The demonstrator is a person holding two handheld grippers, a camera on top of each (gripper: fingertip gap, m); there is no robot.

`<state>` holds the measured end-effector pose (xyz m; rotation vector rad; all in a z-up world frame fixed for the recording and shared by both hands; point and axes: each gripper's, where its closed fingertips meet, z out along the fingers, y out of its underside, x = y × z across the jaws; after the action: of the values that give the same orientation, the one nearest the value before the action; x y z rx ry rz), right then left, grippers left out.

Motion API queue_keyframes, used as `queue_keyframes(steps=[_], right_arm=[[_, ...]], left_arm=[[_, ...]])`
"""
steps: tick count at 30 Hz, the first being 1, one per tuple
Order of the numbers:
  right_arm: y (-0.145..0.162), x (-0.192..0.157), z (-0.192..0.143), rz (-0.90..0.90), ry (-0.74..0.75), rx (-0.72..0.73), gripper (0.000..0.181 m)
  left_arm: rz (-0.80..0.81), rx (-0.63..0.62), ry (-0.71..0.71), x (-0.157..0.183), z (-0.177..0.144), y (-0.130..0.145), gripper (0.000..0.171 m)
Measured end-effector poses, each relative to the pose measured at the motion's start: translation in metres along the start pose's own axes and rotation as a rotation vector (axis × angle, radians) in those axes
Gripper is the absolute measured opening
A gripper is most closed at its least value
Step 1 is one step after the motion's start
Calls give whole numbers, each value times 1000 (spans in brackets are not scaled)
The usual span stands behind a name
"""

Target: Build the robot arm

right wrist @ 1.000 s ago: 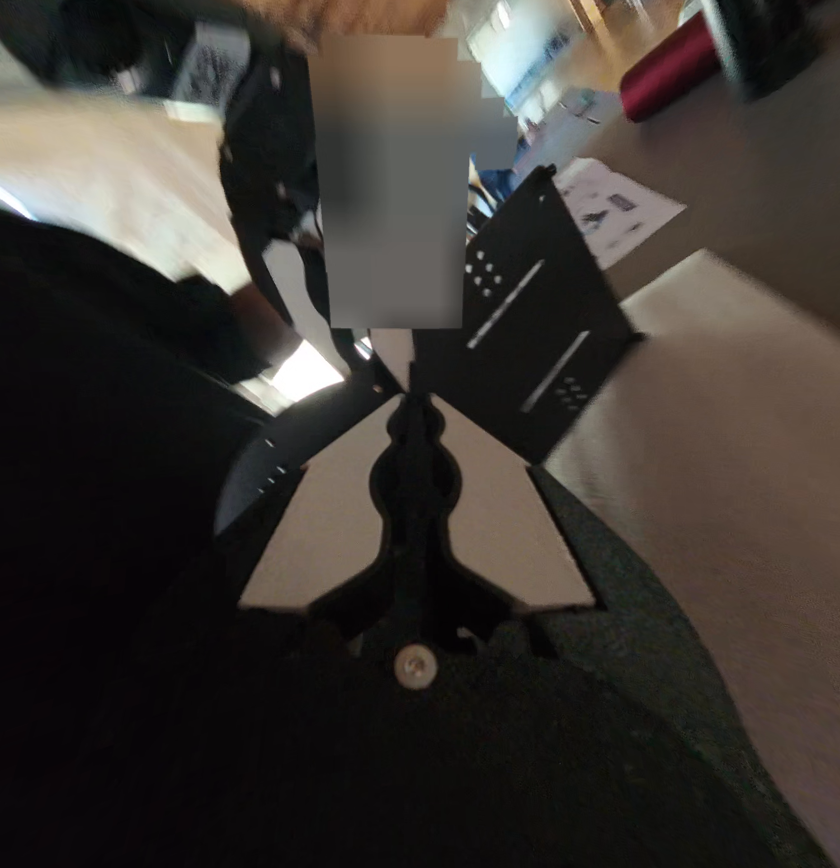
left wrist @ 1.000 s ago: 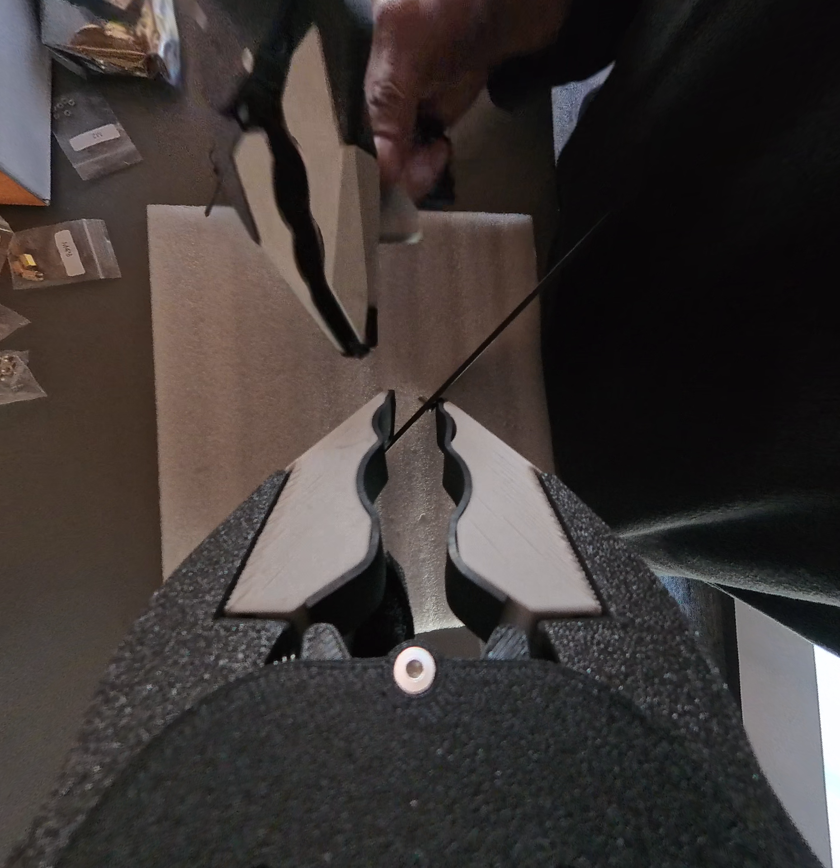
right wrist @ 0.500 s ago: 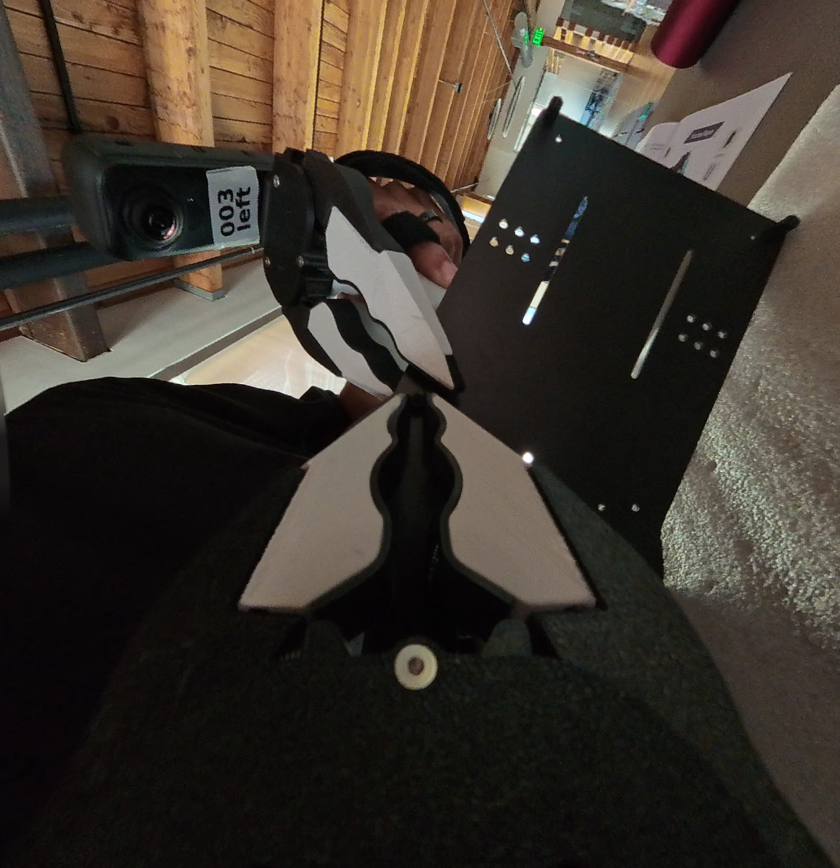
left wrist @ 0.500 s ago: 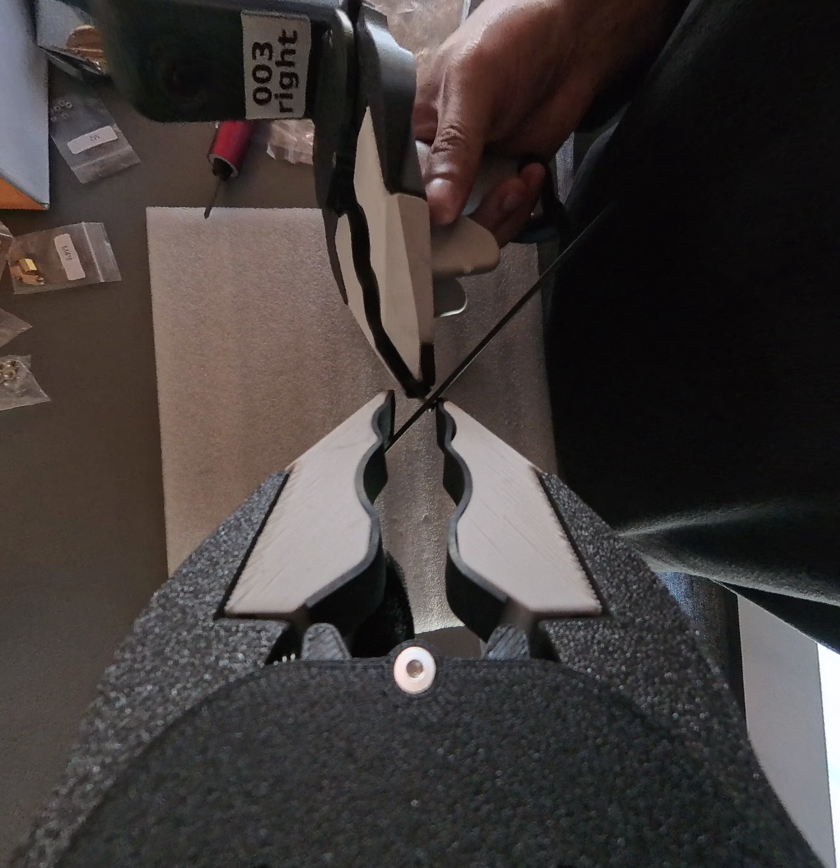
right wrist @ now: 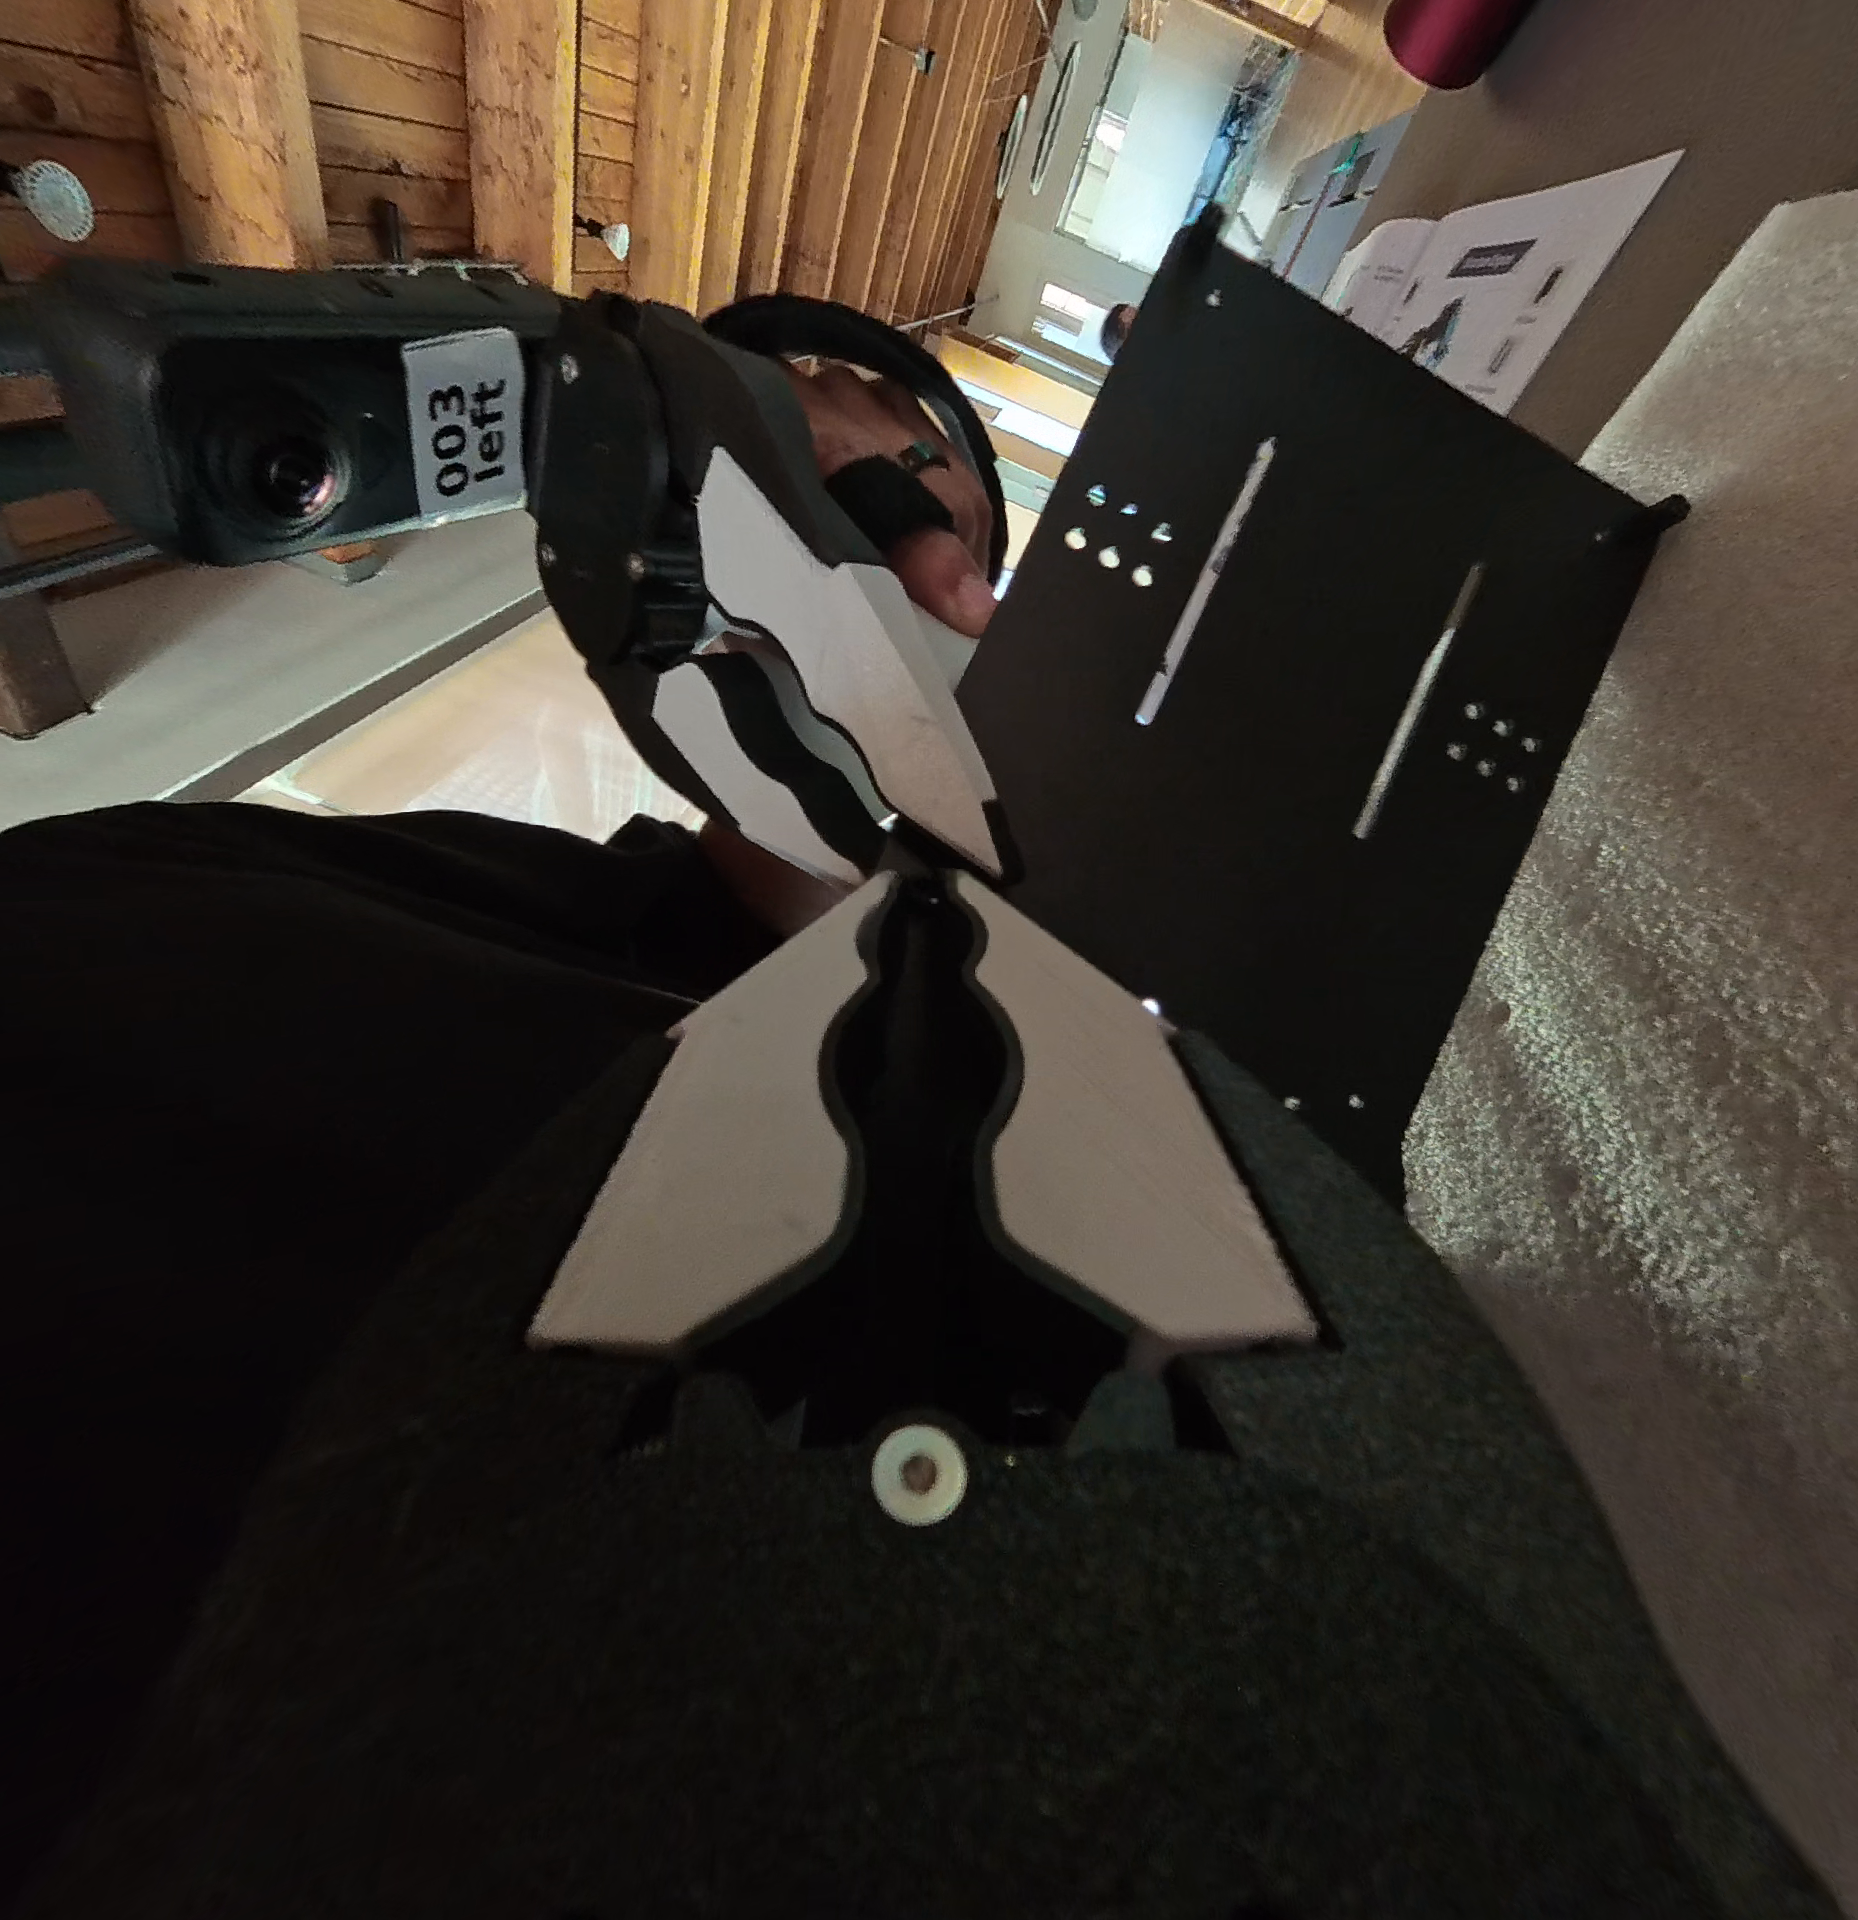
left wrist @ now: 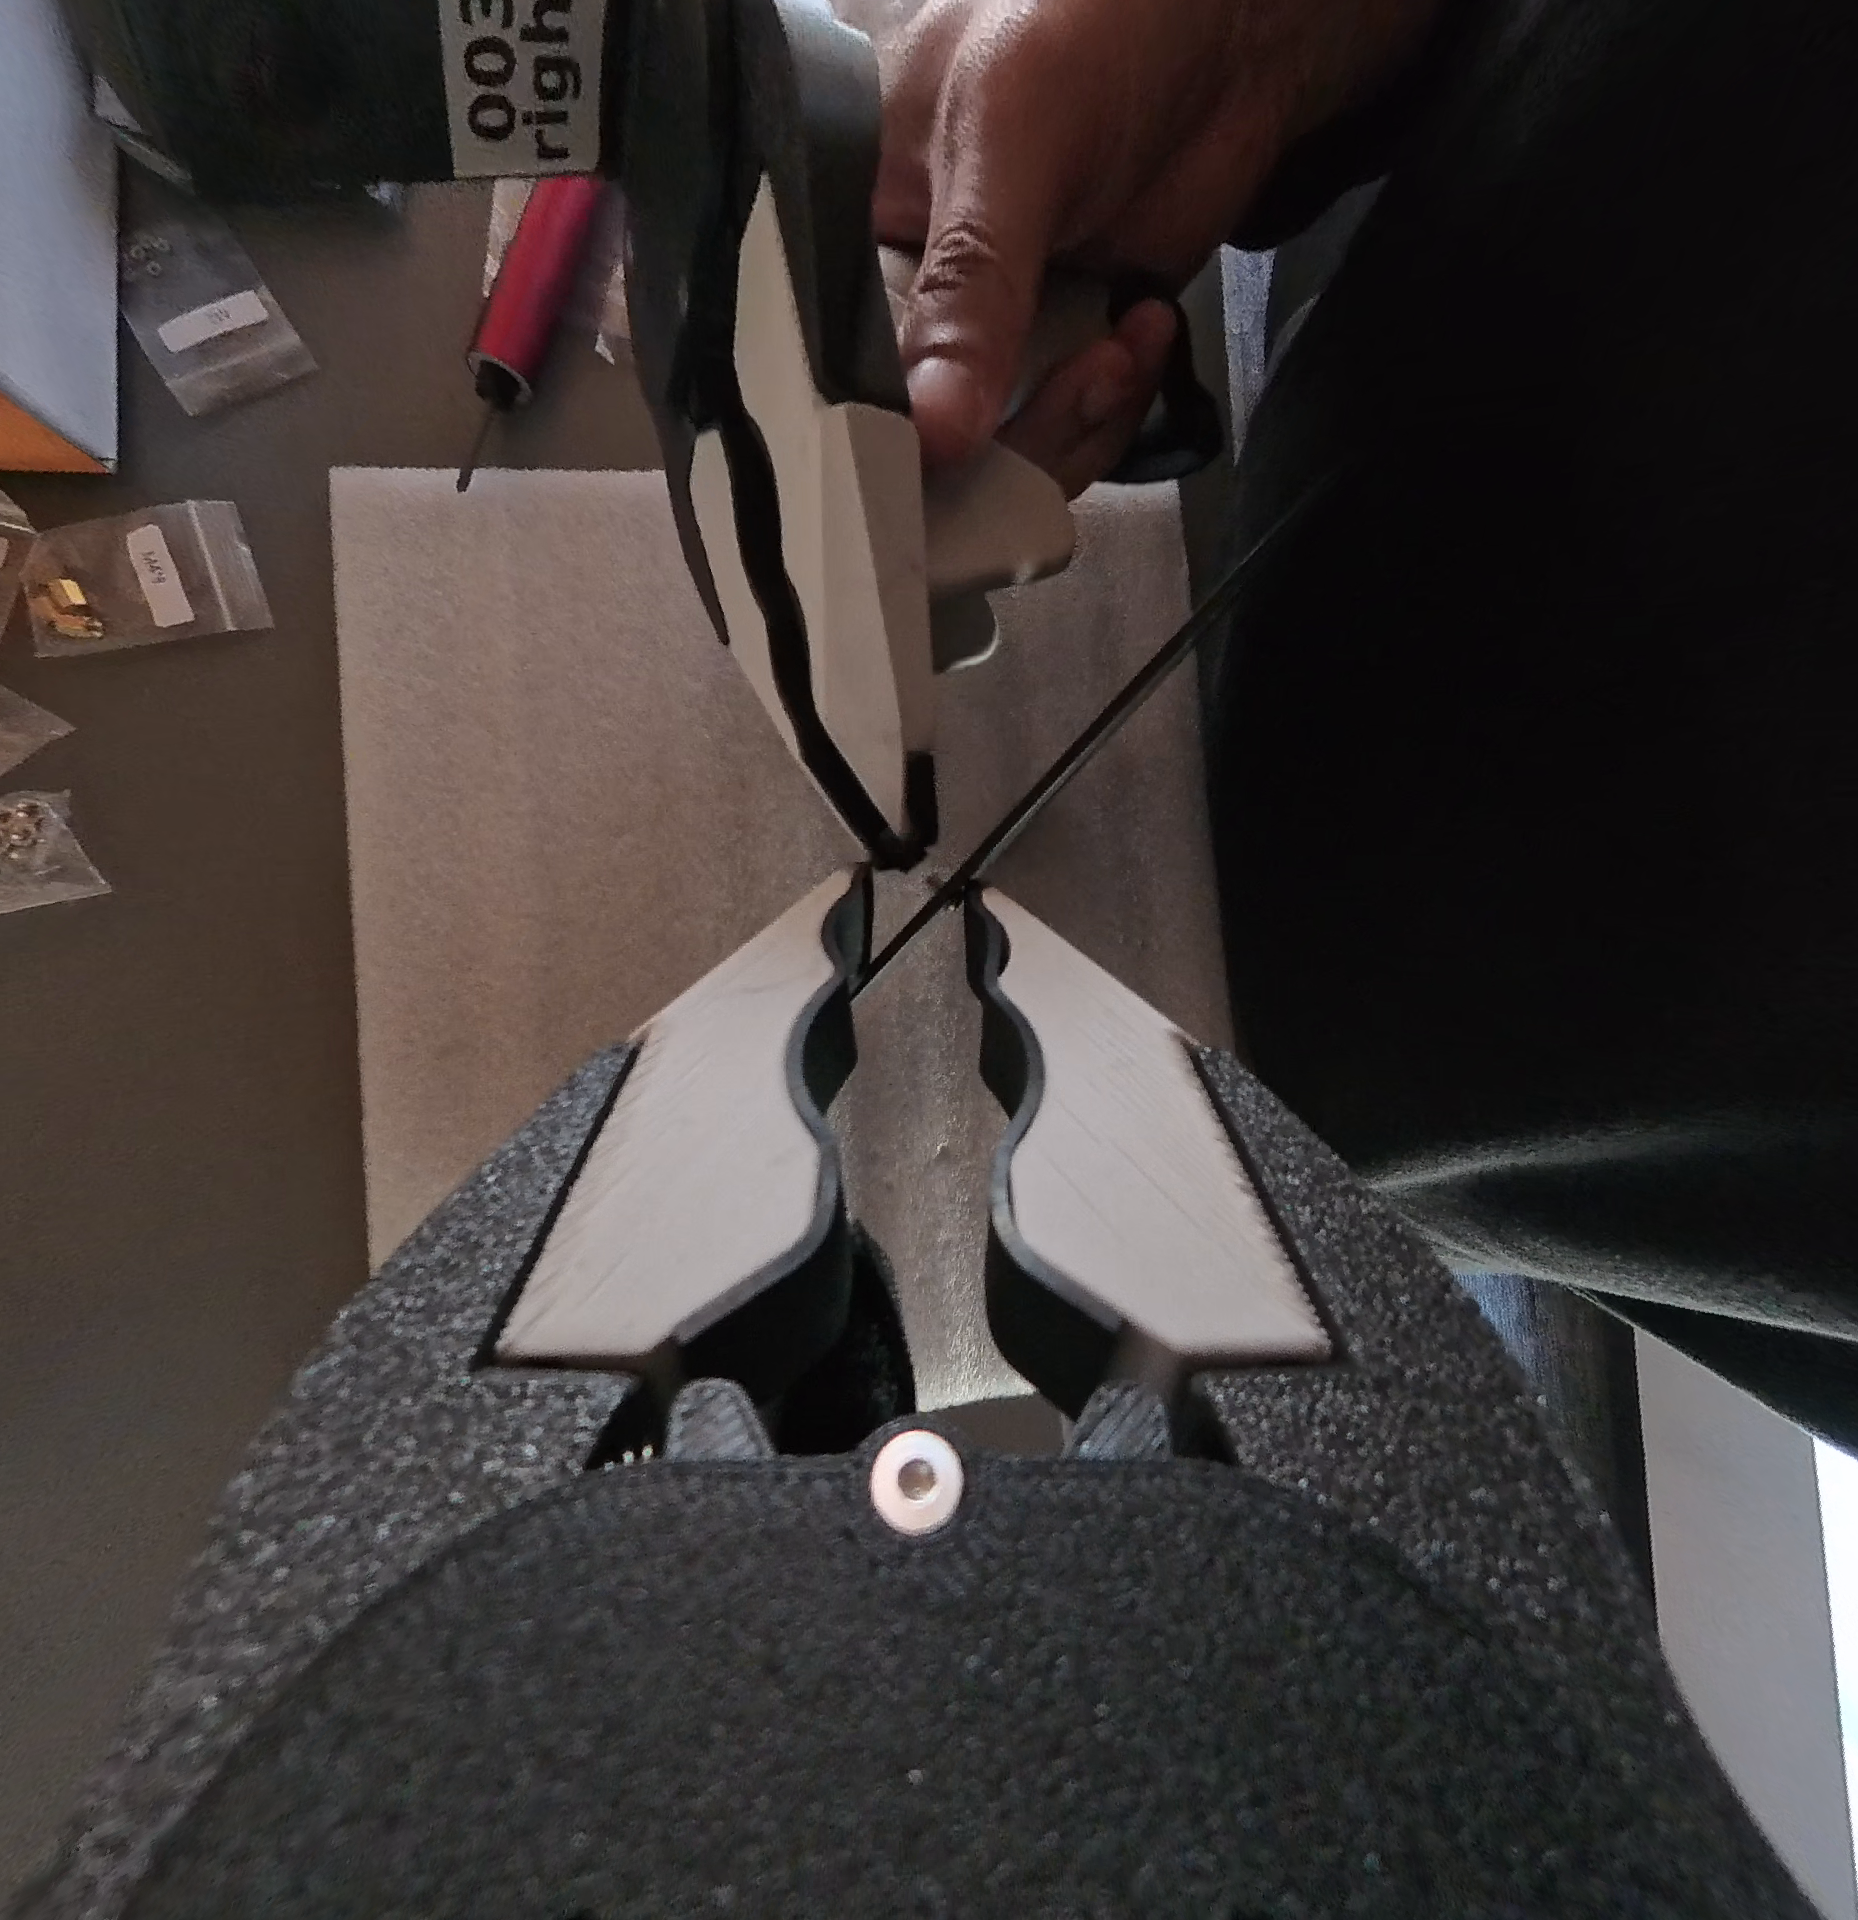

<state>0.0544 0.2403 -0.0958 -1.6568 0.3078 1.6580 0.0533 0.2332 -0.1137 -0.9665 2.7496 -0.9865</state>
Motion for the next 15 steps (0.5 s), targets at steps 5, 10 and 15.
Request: queue_keyframes(steps=[5, 10, 15], right_arm=[[2, 0, 2, 8, -10, 3, 3], [4, 3, 2, -25, 27, -26, 3], [4, 2, 2, -2, 12, -48, 4]], left_arm=[[2, 0, 6, 0, 0, 0, 17], [5, -2, 8, 0, 0, 0, 17], [7, -3, 14, 0, 0, 0, 17]])
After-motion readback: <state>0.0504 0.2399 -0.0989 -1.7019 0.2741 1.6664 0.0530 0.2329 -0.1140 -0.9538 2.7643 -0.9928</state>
